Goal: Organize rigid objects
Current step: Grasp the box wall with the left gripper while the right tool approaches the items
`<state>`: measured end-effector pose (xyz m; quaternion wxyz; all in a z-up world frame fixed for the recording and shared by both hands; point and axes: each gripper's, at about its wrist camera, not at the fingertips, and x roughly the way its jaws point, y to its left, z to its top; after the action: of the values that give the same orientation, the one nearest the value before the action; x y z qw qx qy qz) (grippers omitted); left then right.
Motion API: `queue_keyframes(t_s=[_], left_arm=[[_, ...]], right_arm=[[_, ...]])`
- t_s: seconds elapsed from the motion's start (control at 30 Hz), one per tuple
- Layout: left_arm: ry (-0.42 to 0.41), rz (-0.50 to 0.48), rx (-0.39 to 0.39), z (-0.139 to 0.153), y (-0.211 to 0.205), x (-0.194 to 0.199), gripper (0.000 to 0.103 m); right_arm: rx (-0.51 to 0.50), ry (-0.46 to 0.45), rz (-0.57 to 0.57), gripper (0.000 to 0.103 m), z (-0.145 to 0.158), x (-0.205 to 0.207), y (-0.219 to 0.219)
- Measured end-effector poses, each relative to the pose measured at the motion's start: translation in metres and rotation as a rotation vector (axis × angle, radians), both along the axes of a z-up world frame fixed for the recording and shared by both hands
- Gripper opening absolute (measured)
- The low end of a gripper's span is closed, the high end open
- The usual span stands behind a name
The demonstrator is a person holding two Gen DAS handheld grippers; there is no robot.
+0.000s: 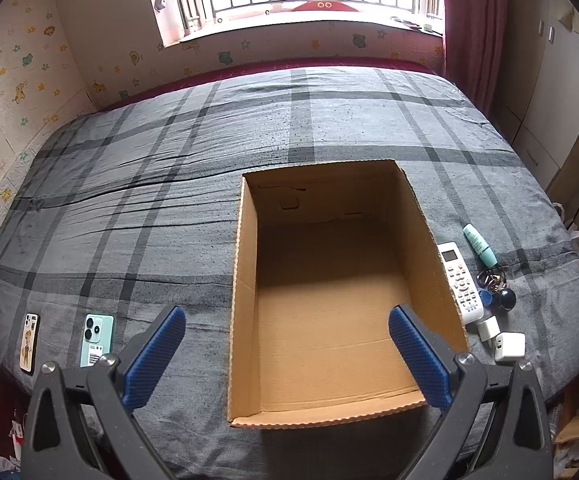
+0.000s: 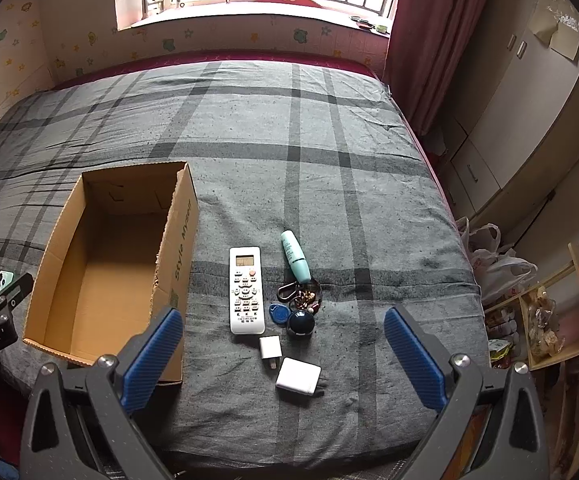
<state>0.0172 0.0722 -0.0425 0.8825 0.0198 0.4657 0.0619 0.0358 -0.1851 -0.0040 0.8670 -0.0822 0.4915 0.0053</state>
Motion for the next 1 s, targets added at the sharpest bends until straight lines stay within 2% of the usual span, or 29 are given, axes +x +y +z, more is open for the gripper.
queue_keyframes(t_s=[0.07, 0.37, 0.47, 0.57, 0.73, 0.83, 1.0], left_arm=[[-0.007, -0.003, 0.023, -0.011, 0.008, 0.004, 0.103], [0.031, -0.021, 0.024, -0.056, 0.034, 0.027, 0.103], [0.063, -0.029, 0.055, -0.073, 0.037, 0.035, 0.103], [0.053, -0.027, 0.092, -0.083, 0.042, 0.038, 0.103], [0.077, -0.039, 0.051, -0.097, 0.049, 0.044, 0.103], [0.078, -0.035, 0.018, -0.101, 0.053, 0.048, 0.1], [0.113, -0.018, -0.039, -0.111, 0.061, 0.058, 0.082]], right_arm=[[-0.007, -0.001, 0.001, 0.103, -0.007, 0.0, -0.001], [-0.075, -0.04, -0.052, 0.103, -0.033, -0.004, -0.012], [-0.056, -0.014, -0.079, 0.103, -0.043, -0.002, -0.018], [-0.06, -0.012, -0.104, 0.103, -0.05, -0.002, -0.021], [-0.076, -0.017, -0.111, 0.103, -0.055, -0.001, -0.02], [-0.072, -0.005, -0.113, 0.103, -0.058, -0.001, -0.018], [-0.082, 0.003, -0.105, 0.103, -0.062, -0.002, -0.013]])
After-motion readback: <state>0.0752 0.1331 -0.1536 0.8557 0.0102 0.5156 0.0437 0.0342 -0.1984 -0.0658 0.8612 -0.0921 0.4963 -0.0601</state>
